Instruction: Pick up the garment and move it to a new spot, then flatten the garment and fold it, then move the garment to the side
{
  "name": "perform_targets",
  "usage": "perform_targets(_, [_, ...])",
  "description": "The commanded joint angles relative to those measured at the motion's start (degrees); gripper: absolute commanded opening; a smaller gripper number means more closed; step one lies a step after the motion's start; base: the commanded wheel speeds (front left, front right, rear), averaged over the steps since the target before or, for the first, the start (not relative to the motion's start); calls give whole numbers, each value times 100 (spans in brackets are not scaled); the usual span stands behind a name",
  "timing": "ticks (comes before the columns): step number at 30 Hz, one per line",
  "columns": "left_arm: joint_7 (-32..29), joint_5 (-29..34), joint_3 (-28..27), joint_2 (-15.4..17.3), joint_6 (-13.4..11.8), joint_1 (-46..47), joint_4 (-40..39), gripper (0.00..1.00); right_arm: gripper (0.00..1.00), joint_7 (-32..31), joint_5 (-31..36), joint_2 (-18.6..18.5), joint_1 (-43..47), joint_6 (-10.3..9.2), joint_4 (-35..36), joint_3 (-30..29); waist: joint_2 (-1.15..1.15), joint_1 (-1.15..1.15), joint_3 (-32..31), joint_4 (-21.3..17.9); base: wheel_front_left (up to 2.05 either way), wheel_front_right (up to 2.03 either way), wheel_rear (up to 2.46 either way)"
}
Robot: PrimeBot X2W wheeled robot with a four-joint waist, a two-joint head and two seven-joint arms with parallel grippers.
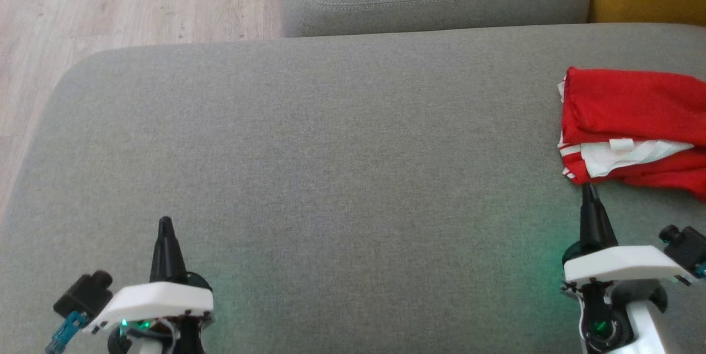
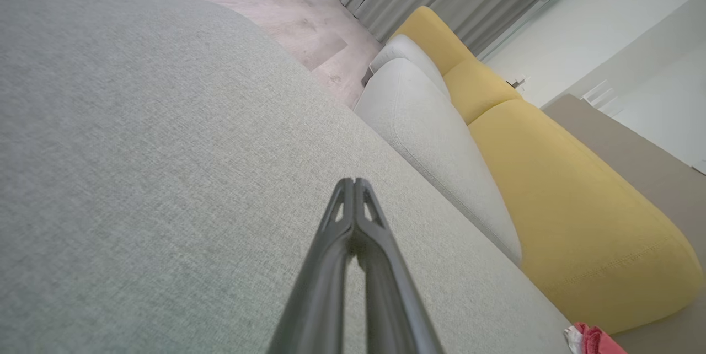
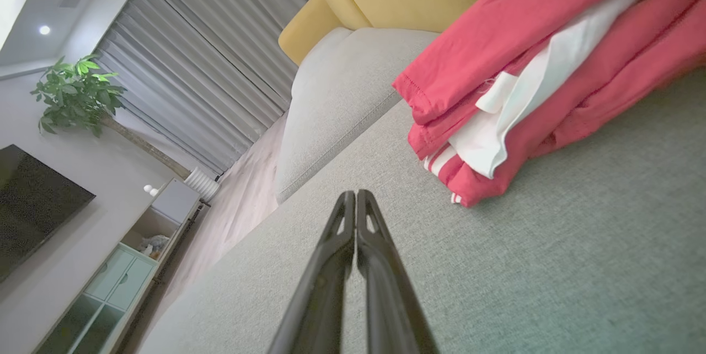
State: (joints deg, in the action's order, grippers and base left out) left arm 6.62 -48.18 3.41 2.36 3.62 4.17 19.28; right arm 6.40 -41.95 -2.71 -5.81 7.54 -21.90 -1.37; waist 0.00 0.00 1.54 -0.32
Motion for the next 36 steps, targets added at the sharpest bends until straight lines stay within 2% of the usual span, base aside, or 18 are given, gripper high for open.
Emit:
perform_targets(1, [-43,-168,-154,21,57,223,-208,0,0,-52,-199,-13,-189,-2,240,-1,0,0,-3,1,0,0,0])
perform_targets(36, [-633,-2138,-544,35,211,213,-354,0,0,-628,-2444,-15,-118,-4,495,-241,0,0,-65,15,0,0,0])
